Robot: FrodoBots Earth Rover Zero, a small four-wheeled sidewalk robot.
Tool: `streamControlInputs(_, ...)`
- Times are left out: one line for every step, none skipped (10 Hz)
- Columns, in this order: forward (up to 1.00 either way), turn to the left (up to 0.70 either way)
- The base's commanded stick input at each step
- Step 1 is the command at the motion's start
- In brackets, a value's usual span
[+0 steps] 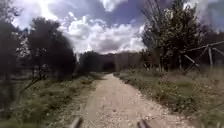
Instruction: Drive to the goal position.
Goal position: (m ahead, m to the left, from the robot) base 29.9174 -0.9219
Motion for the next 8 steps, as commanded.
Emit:
streamControlInputs(1.0,0.0)
streamControlInputs(1.0,0.0)
streamControlInputs(1.0,0.0)
streamControlInputs(1.0,0.0)
streamControlInputs(1.0,0.0)
streamControlInputs(1.0,0.0)
streamControlInputs(1.0,0.0)
streamControlInputs(1.0,0.0)
